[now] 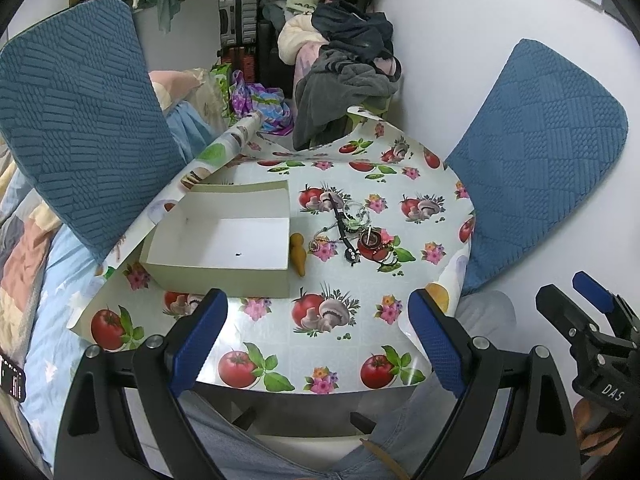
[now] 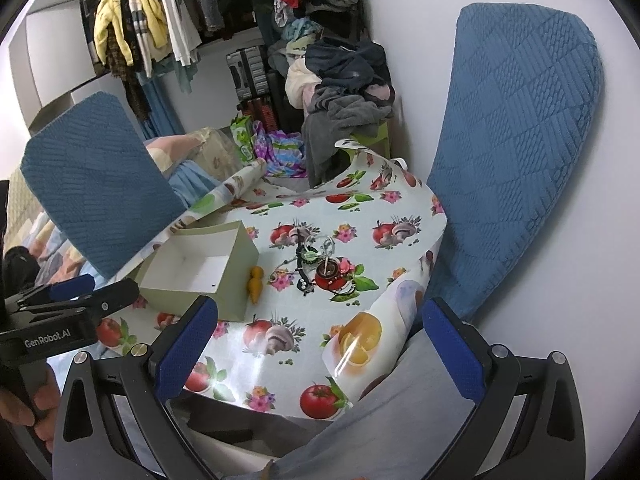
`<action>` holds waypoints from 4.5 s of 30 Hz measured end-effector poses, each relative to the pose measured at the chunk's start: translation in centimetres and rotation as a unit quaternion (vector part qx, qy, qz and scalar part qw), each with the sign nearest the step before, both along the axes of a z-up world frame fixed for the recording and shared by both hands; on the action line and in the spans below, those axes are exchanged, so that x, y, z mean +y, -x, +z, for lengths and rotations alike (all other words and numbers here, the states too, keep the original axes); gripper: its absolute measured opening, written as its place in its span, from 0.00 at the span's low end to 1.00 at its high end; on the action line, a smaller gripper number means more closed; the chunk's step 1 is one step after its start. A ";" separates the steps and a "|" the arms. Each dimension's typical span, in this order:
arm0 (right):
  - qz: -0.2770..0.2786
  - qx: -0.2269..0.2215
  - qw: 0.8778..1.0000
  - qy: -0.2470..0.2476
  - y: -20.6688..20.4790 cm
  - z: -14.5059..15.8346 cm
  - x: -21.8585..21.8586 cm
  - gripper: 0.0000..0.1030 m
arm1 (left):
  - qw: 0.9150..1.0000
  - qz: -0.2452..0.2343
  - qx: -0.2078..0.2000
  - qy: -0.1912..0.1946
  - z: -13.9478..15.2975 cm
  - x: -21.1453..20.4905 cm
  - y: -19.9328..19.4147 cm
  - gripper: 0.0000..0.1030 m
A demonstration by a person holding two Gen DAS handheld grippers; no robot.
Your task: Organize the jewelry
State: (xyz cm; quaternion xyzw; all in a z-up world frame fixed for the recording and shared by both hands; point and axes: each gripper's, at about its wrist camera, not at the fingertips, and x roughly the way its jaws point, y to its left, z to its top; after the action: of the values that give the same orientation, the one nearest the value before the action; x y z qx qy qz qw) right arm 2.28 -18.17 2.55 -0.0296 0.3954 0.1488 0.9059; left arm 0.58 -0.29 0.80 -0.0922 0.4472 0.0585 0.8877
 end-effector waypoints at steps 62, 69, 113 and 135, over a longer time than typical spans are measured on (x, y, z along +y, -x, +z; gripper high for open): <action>0.122 0.197 0.972 -0.049 -19.4 -20.3 3.5 0.30 | 0.989 0.061 0.094 -0.100 -24.7 -2.4 -14.8 0.37; 0.161 0.225 0.960 -0.046 -21.9 -22.7 5.7 0.28 | 0.983 0.077 0.116 -0.123 -26.7 -2.0 -15.9 0.37; 0.129 0.270 0.954 -0.003 -19.8 -26.0 5.3 0.15 | 0.991 0.045 0.110 0.054 -26.5 -0.7 -14.4 0.21; 0.080 0.184 0.980 0.006 -27.5 -26.7 6.1 0.18 | 0.995 0.049 0.080 0.032 -26.3 0.7 -16.2 0.29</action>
State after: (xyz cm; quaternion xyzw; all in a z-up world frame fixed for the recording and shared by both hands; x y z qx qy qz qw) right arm 29.82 -12.08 -24.20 -0.0384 0.5528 0.2218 0.8023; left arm 16.77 0.39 -25.51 -0.1375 0.5132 0.0950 0.8419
